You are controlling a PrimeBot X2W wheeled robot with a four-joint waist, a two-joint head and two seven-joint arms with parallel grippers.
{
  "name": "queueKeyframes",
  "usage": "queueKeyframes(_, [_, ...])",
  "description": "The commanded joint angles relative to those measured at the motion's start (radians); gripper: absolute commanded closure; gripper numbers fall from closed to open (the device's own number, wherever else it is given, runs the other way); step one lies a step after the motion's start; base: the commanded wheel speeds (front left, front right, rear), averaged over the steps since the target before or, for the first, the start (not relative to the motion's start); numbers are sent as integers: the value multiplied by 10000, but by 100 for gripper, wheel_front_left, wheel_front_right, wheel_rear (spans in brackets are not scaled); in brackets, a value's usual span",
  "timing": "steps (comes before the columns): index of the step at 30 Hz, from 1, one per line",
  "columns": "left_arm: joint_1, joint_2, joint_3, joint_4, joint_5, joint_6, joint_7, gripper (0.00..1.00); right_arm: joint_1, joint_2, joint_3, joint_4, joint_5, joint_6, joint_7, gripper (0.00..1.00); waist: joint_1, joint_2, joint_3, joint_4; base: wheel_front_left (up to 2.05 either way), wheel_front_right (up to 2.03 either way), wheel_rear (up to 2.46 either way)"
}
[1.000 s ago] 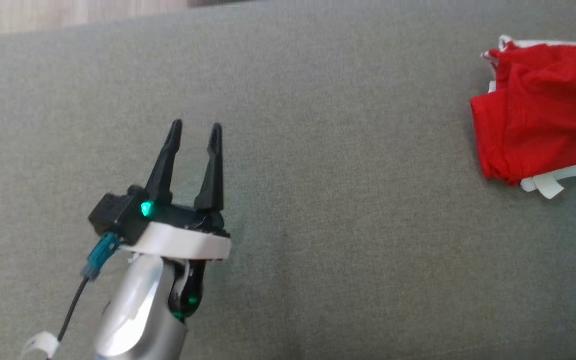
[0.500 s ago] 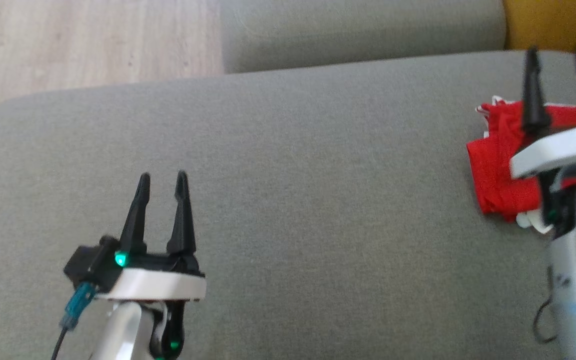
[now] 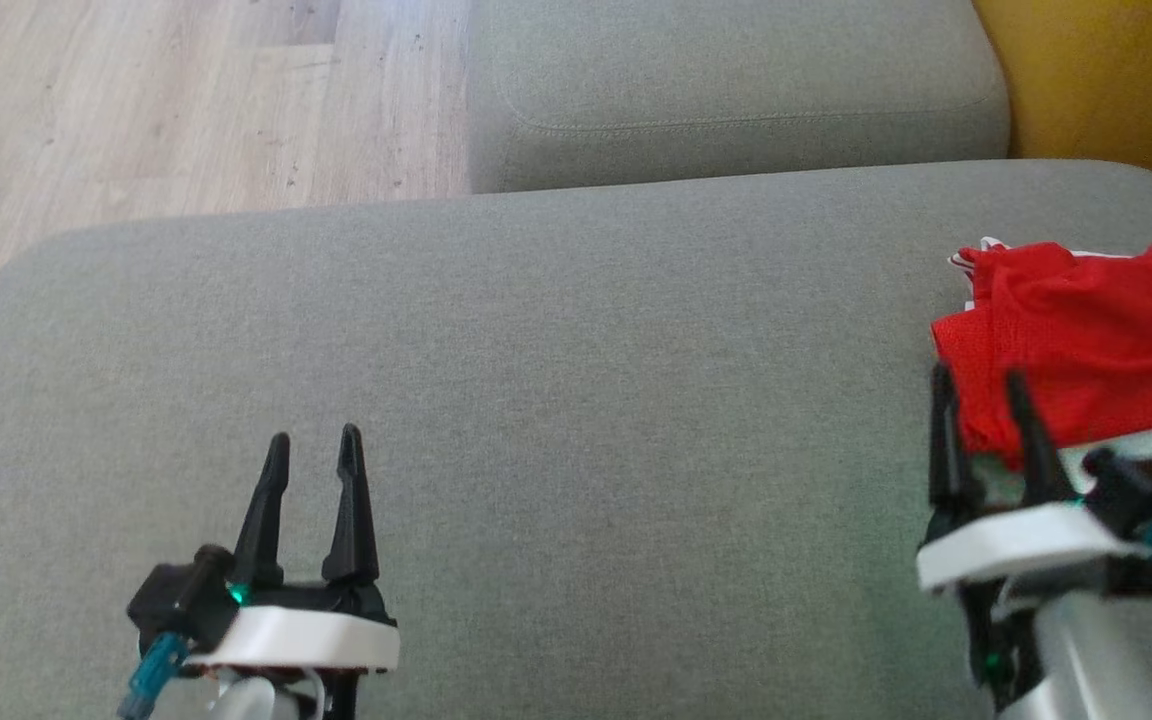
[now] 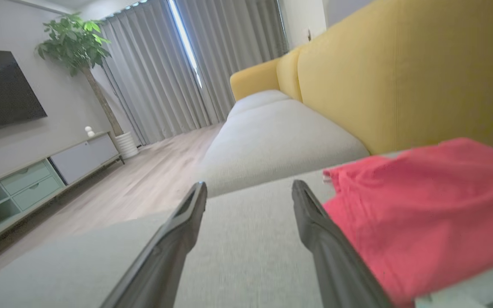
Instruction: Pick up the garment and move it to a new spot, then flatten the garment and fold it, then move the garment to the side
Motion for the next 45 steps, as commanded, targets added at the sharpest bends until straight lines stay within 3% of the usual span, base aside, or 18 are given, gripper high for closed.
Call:
queueKeyframes(1, [-257, 43, 369, -191, 26, 19, -63, 0, -138, -10, 444, -10, 57, -7, -272, 0, 1, -1, -31, -20, 0, 0, 0])
queueKeyframes(8, [-55, 43, 356, -55, -146, 91, -63, 0, 45, -8, 717, 685, -198, -7, -567, 0, 1, -1, -62, -45, 0, 0, 0])
queueKeyframes(43, [19, 43, 779, -609, -530, 61, -63, 0, 126, -7, 835, 35, -527, -7, -584, 0, 1, -1, 111, -38, 0, 0, 0])
queueKeyframes(44, [296, 2, 416, -274, -501, 61, 2, 100, 373, 21, 582, 394, -471, 0, -474, 100, 2, -1, 112, -39, 0, 0, 0])
queueKeyframes(45, [299, 0, 400, -153, -509, 57, 9, 100, 382, 23, 588, 523, -463, 0, -467, 100, 1, -1, 113, -40, 0, 0, 0])
